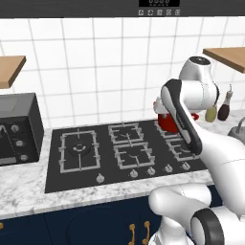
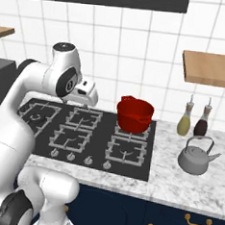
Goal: Pick the kettle from the counter and place it on a stove burner. Then turn the burner on.
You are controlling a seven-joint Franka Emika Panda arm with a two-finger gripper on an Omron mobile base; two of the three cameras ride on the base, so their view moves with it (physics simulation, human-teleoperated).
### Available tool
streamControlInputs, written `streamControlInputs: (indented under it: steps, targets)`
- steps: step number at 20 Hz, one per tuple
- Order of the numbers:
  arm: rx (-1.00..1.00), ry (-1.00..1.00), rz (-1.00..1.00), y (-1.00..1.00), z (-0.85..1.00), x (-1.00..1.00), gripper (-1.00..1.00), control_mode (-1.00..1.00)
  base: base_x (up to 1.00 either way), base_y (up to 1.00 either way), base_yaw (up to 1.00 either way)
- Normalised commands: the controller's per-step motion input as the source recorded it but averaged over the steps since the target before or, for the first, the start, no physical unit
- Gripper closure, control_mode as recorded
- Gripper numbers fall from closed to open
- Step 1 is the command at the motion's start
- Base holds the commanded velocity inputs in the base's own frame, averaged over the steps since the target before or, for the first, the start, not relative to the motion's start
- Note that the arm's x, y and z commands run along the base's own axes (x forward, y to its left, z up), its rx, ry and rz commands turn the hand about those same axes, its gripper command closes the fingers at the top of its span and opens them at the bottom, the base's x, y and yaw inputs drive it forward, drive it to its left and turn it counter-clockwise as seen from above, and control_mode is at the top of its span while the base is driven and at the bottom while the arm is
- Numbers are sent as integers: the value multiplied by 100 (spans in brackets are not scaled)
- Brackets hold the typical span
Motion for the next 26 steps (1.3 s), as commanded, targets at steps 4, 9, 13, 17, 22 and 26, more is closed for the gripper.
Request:
streamControlInputs:
  steps: [4, 9, 13, 17, 22, 26]
  targets:
    - [0, -21, -28, -71, 4, -3, -100, -100, 0, 0, 0]
    - [-8, -15, -32, -73, 7, 0, -100, -100, 0, 0, 0]
    - [-13, -9, -33, -71, 15, 0, -100, -100, 0, 0, 0]
    - [-7, 1, -30, -74, 15, 3, -100, -100, 0, 0, 0]
    - [0, 13, -27, -82, 1, 7, -100, -100, 0, 0, 0]
    - [0, 28, -25, -81, 0, 9, -100, -100, 0, 0, 0]
